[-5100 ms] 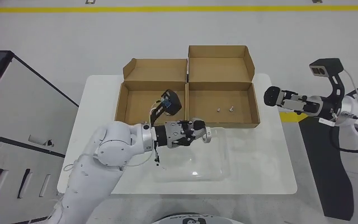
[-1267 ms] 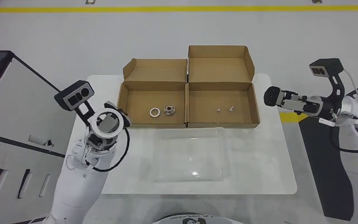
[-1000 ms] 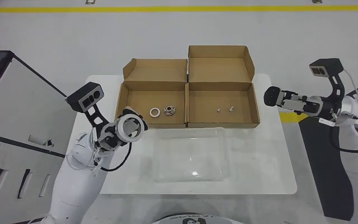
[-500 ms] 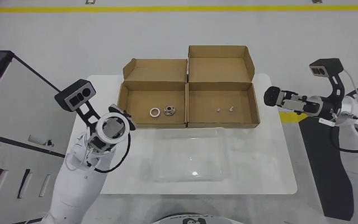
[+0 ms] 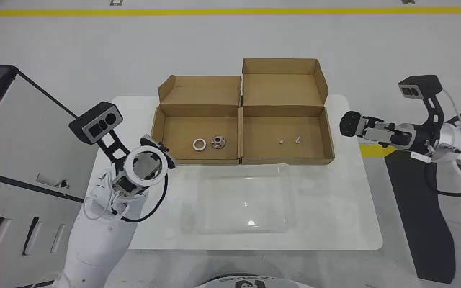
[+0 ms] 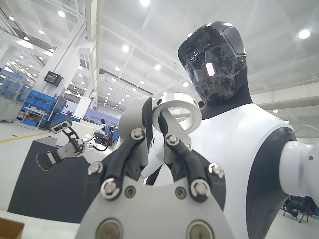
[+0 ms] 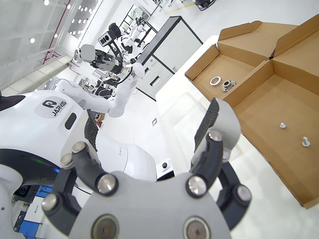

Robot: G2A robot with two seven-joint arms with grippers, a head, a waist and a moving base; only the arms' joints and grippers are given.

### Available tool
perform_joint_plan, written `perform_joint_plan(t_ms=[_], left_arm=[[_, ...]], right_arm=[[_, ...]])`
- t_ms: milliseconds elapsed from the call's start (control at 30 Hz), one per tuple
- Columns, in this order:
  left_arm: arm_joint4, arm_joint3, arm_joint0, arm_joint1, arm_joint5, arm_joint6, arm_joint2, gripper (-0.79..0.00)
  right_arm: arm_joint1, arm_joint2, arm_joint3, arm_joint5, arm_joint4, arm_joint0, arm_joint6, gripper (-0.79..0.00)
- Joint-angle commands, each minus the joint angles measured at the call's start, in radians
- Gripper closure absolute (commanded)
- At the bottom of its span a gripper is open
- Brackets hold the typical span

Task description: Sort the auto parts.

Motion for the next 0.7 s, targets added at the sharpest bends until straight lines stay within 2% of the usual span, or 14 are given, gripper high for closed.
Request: perform_joint_plan(t_ms=[0,467,667], left_arm=[[0.000,0.000,0.000,0.000,0.000,0.000,0.000,0.000],[0.000,0.000,0.000,0.000,0.000,0.000,0.000,0.000],[0.125,0.004,-0.034,-0.011,0.078,0.140,-0.022,0.000]], right_arm=[[0.000,0.000,0.000,0.000,0.000,0.000,0.000,-0.785],[0.000,0.000,0.000,0.000,0.000,0.000,0.000,-0.785],[0.000,0.000,0.000,0.000,0.000,0.000,0.000,-0.785]])
